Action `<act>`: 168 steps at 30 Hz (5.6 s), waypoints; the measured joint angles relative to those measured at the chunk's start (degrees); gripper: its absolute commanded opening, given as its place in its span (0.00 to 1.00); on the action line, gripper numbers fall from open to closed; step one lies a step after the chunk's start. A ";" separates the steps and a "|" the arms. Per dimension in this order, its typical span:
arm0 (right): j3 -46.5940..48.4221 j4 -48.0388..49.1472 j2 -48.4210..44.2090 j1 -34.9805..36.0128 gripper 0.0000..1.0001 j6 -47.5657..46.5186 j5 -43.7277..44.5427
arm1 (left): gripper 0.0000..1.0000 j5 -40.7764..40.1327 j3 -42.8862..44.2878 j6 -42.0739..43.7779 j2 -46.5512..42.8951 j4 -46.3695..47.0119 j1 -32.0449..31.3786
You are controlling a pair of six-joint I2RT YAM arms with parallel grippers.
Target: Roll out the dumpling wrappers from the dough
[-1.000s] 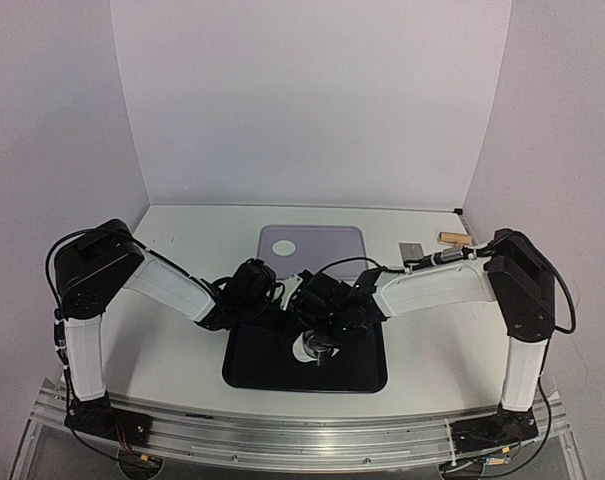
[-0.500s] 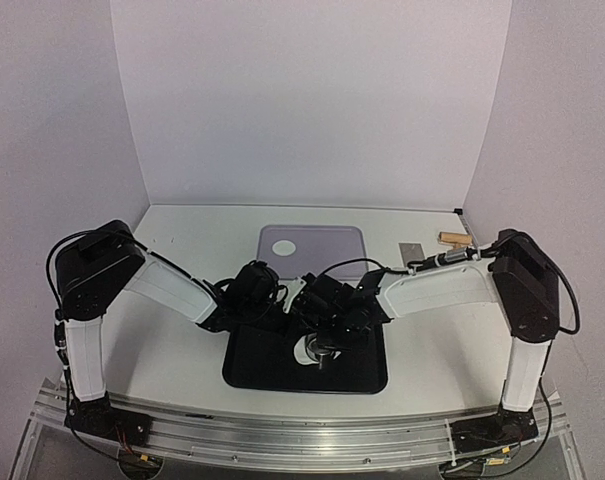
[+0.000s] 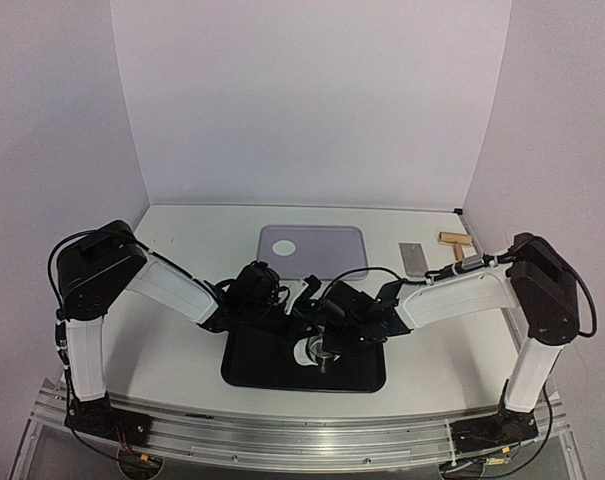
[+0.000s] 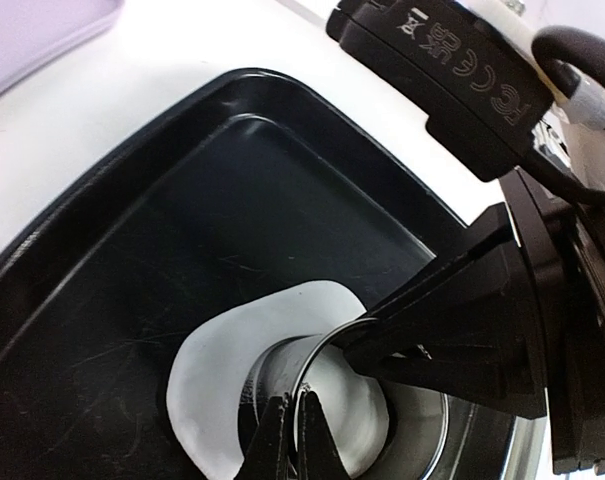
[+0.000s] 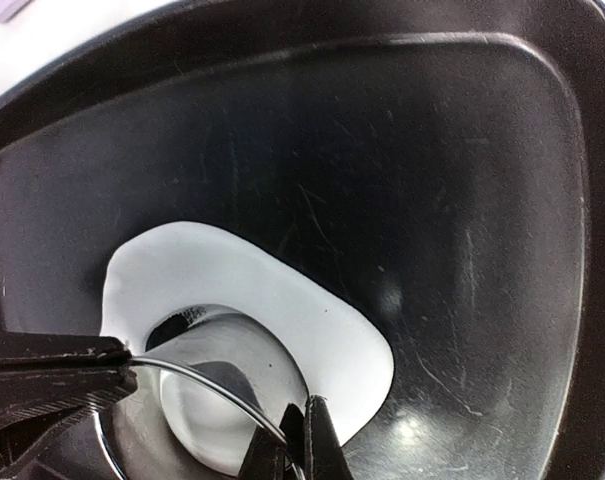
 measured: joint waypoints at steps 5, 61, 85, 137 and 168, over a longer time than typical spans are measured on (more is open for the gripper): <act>5.65 -6.32 2.99 0.13 0.00 -1.42 0.60 | 0.00 -0.41 0.54 0.03 0.13 -0.90 -0.06; 8.25 -7.57 4.47 -1.11 0.00 -4.15 -5.88 | 0.00 -2.01 2.49 -0.20 -2.29 -11.17 -0.33; 15.49 -17.04 7.47 -1.01 0.19 -8.79 -3.44 | 0.00 -3.78 2.71 2.31 -2.36 -11.16 -0.65; 17.35 -20.98 7.28 -1.49 0.43 -12.19 -2.66 | 0.25 -6.40 5.60 3.08 -1.68 -18.03 -2.49; 17.35 -21.49 6.64 -1.09 0.00 -8.77 -4.71 | 0.36 -3.58 10.34 5.61 -1.42 -27.36 -1.95</act>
